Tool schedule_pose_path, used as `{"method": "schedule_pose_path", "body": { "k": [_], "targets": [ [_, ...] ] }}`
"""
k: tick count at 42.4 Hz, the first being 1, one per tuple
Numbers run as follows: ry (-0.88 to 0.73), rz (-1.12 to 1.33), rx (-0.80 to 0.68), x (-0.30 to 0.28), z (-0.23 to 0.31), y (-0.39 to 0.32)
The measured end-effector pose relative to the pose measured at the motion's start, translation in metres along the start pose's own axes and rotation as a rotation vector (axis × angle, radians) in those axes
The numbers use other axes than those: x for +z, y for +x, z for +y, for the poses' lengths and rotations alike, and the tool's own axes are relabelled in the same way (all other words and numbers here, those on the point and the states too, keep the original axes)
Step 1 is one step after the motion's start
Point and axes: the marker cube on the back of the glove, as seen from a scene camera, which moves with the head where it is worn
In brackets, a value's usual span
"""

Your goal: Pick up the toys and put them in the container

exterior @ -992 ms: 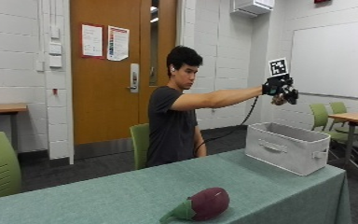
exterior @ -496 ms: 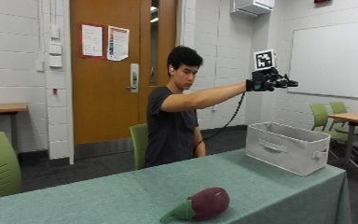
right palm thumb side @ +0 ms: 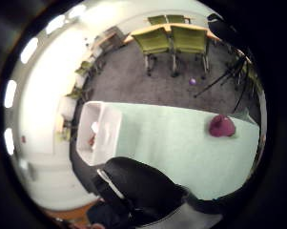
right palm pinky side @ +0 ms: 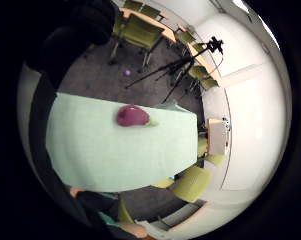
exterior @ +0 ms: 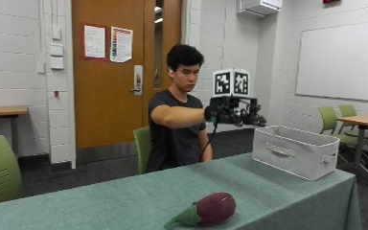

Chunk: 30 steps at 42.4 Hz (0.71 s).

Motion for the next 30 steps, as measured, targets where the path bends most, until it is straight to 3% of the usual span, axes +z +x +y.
{"method": "schedule_pose_path", "body": {
  "k": [9,18,30],
  "targets": [
    [-0.139,0.035,0.131,0.12,-0.007,0.107],
    [-0.314,-0.015,0.237,0.236,0.006,0.162],
    [-0.469,-0.113,0.277,0.299,0.031,0.178]
  ]
}}
